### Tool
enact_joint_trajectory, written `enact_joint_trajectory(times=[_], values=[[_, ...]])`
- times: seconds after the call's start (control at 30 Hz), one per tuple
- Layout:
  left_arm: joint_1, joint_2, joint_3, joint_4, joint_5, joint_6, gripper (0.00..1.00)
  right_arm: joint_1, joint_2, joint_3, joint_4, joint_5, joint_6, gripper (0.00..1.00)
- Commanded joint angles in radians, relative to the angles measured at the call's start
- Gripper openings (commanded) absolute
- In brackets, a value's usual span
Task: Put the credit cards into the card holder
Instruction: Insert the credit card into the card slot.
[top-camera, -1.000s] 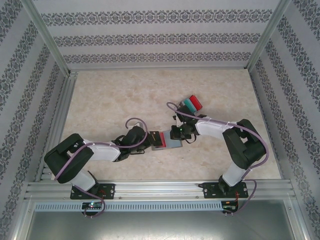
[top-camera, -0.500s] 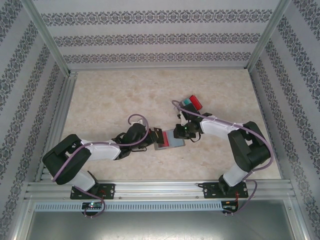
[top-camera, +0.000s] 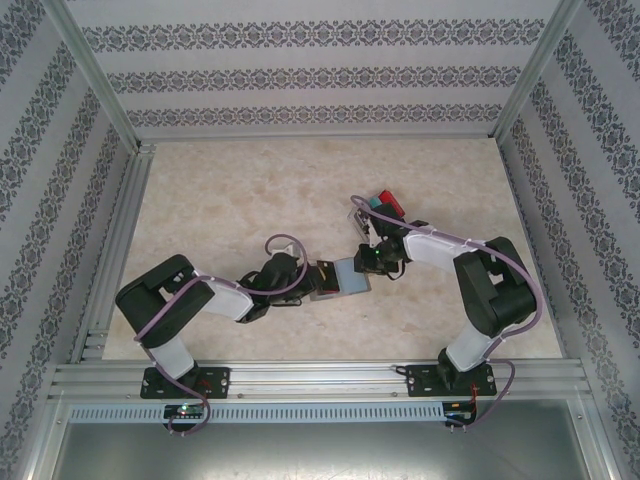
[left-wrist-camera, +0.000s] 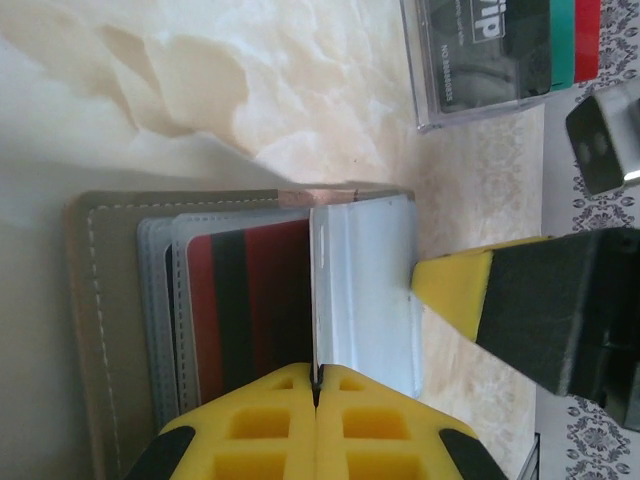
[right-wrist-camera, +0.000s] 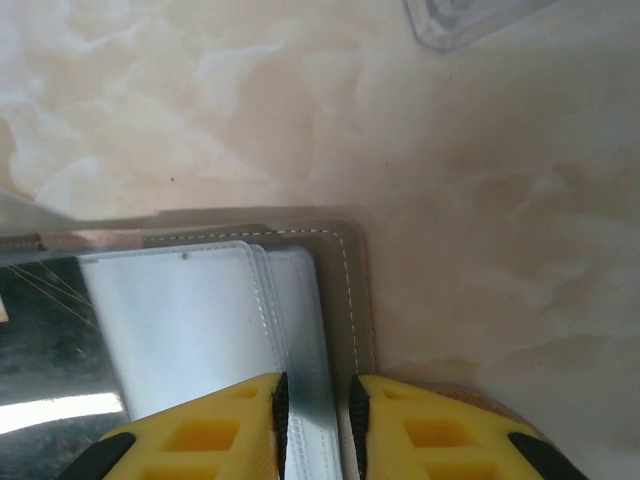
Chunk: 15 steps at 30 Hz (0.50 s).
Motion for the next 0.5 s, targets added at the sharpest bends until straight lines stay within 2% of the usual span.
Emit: enact_joint_trajectory(times=[0.0,0.33,0.47], values=[[-0.023,0.045,0.007,0.075,0.005,-0.026,0.00,-0.001,0.053,-0.022,-0.023,0.032,-0.020,0.26],[-0.054,0.096,-0.022,0.151,-0.037,-0.115,0.00,-0.001,0.072,-0.027,-0.019,0.029,-0.021,0.26],[-0.070,0.078,-0.021,0.073,-0.093,-0.132,0.00,-0.001,0.071,-0.027,-0.022,0.029,-0.027,0.26]])
